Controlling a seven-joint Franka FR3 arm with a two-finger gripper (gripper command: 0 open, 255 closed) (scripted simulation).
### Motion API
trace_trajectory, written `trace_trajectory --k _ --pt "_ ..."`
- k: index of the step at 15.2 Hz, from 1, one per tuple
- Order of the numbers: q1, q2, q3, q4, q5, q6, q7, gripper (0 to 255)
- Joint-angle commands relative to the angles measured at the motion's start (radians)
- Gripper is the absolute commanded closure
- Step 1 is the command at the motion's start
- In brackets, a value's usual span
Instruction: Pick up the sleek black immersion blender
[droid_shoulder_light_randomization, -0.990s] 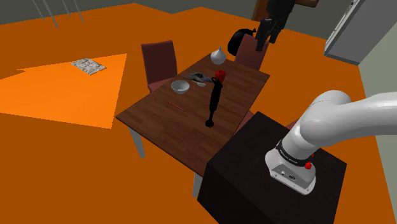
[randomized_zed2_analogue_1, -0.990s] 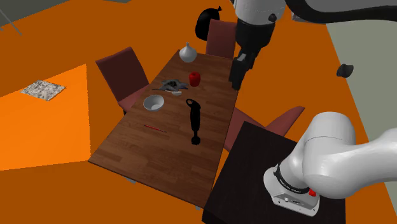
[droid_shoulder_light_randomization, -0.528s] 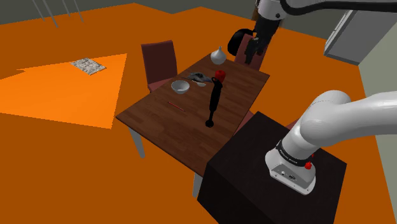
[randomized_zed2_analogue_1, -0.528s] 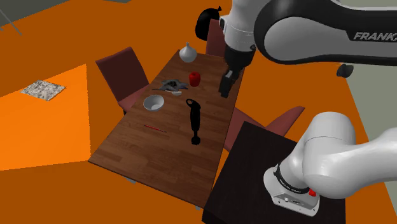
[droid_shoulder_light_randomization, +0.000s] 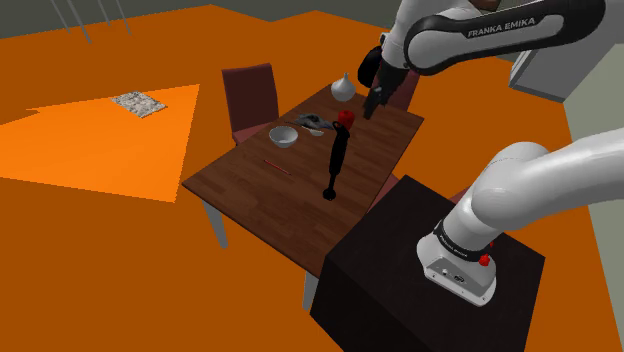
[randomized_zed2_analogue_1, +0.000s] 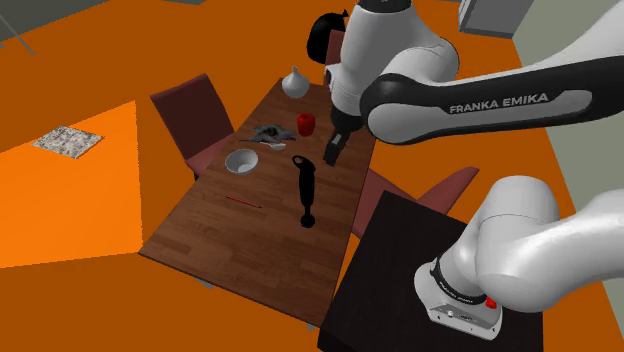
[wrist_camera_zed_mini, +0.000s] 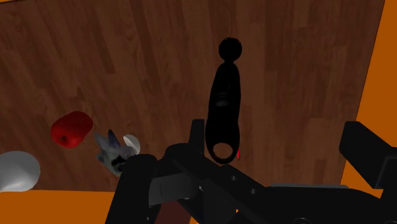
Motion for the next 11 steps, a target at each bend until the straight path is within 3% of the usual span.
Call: trace_trajectory --k 1,7,11 --pt "-0.001 0.058 -0.023 -0.019 -0.009 0.105 -0.021 0" --pt "0.019 0.298 -0.09 -0.021 -0.005 0.418 -0.09 0" --pt "0.062 0.483 -0.144 0.018 0.061 0.609 -0.176 0"
